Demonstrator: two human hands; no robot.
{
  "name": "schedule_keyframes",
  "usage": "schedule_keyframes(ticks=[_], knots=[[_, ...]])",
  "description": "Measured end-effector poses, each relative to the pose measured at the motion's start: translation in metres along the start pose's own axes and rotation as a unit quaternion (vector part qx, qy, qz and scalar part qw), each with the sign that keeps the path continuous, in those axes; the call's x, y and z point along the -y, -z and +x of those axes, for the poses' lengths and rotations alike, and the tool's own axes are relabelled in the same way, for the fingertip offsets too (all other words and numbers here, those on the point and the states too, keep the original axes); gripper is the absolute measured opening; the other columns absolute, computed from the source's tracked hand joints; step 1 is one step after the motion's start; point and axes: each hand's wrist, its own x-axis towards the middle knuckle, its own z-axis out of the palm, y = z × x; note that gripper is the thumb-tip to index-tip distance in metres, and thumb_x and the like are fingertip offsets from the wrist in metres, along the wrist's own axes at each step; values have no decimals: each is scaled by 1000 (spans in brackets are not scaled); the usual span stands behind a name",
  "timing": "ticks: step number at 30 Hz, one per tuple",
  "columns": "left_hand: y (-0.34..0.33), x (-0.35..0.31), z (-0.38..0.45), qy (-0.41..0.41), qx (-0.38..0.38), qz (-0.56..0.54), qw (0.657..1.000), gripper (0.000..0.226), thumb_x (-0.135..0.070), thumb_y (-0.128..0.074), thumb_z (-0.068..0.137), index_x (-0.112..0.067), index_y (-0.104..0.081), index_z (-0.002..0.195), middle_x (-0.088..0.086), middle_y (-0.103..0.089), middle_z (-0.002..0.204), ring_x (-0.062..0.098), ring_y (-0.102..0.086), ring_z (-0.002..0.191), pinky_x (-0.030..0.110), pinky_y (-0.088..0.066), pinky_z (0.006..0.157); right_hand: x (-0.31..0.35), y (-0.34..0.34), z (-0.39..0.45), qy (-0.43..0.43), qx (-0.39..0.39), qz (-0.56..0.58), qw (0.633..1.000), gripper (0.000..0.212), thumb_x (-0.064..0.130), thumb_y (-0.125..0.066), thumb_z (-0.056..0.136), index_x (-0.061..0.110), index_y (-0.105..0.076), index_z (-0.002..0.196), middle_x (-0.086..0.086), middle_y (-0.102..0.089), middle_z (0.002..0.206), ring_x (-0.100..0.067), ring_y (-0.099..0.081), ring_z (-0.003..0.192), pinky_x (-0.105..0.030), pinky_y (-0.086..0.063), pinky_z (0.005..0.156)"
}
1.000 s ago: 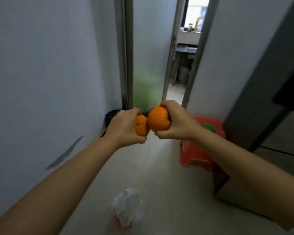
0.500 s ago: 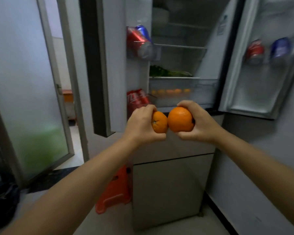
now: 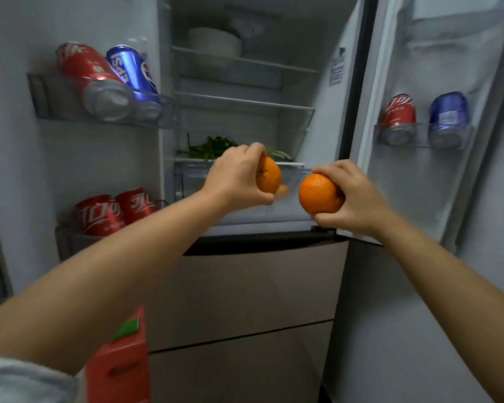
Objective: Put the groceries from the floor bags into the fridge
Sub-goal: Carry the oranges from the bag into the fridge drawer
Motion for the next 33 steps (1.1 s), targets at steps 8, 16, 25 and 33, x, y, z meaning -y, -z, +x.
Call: schedule_keyframes(ticks=[8,16,25,33], knots=[[-53,73,147,89,59,115,988,61,-36,-74,70,-12,-45,119,12,-56,117,31,-56,104,36,-47,81,-110,-46,174,-10,-5,-130,991,76,21,-76,67,17,-40,134,-15,-41,129,-33,-44,117,-36,-42,94],[-118,132,244,102,194,192,957,64,-37,-72,74,-13,-42,125,11,-53,126,31,-53,113,36,-48,85,-167,-104,302,70,152,-245,955,64,26,-74,68,16,-46,124,-15,-46,120,-34,-52,107,-35,-45,83],[-194,184,289,13,466,219,857,65,-30,-76,75,-13,-42,129,10,-52,130,27,-52,116,32,-44,92,-210,-215,385,87,522,-271,804,57,27,-77,69,13,-50,117,-8,-54,104,-31,-59,99,-47,-54,87],[-225,230,289,72,572,178,797,61,-22,-72,81,-17,-43,135,7,-54,130,20,-55,87,8,-42,51,-213,-274,398,207,528,-181,804,64,26,-76,72,10,-44,126,-14,-54,124,-31,-53,110,-35,-48,84]])
